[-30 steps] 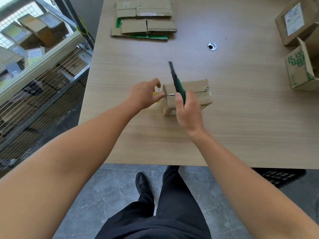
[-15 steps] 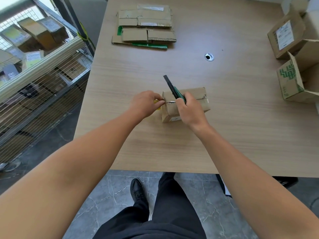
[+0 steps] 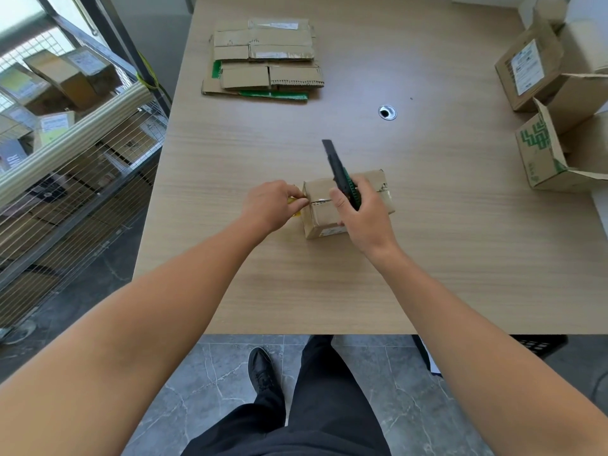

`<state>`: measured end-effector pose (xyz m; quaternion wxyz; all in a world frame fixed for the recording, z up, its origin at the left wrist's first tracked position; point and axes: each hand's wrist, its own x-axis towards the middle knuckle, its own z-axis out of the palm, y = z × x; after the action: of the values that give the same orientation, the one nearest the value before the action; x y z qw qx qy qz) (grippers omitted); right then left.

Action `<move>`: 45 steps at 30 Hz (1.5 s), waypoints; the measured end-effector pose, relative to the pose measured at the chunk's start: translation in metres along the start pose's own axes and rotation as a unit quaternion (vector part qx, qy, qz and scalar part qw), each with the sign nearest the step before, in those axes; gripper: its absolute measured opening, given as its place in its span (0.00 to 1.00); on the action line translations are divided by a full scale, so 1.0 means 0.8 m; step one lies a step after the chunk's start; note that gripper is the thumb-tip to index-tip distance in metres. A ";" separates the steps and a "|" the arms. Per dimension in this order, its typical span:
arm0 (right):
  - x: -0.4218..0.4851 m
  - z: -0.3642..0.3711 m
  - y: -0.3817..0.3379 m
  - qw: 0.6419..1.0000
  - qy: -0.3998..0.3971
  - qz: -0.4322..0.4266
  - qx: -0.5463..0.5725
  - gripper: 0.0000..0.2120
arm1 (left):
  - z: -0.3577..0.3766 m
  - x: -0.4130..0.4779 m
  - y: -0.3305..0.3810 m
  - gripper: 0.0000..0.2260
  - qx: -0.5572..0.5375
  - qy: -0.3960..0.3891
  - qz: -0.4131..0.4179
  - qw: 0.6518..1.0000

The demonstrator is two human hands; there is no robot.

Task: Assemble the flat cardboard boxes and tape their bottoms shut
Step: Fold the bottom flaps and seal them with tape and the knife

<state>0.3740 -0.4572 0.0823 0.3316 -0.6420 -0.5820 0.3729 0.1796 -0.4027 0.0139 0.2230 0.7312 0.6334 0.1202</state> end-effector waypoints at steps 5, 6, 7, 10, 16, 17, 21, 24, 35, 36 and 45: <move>-0.001 0.014 0.006 0.996 0.005 -0.021 -0.082 0.14 | -0.001 -0.004 0.002 0.12 -0.004 -0.003 -0.005 1.000; -0.001 0.019 0.006 0.994 -0.007 -0.024 -0.104 0.14 | -0.001 -0.005 0.003 0.12 -0.003 -0.004 -0.007 1.000; 0.000 0.023 0.005 0.991 -0.020 -0.020 -0.131 0.13 | -0.001 -0.007 0.004 0.12 -0.002 -0.008 -0.008 1.000; 0.007 0.032 0.004 0.979 -0.061 -0.007 -0.193 0.11 | -0.005 -0.013 0.001 0.10 -0.042 -0.044 -0.014 0.998; 0.019 0.028 0.005 0.968 -0.115 0.000 -0.224 0.12 | -0.046 -0.012 -0.024 0.07 -0.185 -0.216 -0.072 0.956; 0.019 0.027 0.007 0.967 -0.121 -0.002 -0.225 0.12 | -0.053 -0.008 -0.028 0.08 -0.154 -0.243 -0.068 0.955; 0.023 0.024 0.008 0.965 -0.133 0.002 -0.225 0.17 | -0.062 -0.004 -0.040 0.09 -0.138 -0.284 -0.076 0.946; 0.025 0.022 0.006 0.959 -0.155 0.001 -0.238 0.21 | -0.056 -0.013 -0.045 0.07 -0.227 -0.255 -0.084 0.936; 0.027 0.025 0.000 0.936 -0.229 0.022 -0.267 0.21 | -0.052 -0.026 -0.047 0.09 -0.095 -0.210 -0.110 0.967; 0.027 0.025 0.000 0.935 -0.230 0.023 -0.269 0.21 | -0.052 -0.027 -0.047 0.08 -0.103 -0.202 -0.114 0.967; 0.024 0.024 -0.007 0.913 -0.273 0.028 -0.302 0.21 | -0.048 -0.038 -0.025 0.06 -0.087 -0.128 -0.147 0.977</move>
<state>0.3556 -0.4381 0.0757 -0.0599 -0.6006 -0.7167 0.3494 0.1394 -0.4243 0.0407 0.3805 0.6168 0.6874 0.0463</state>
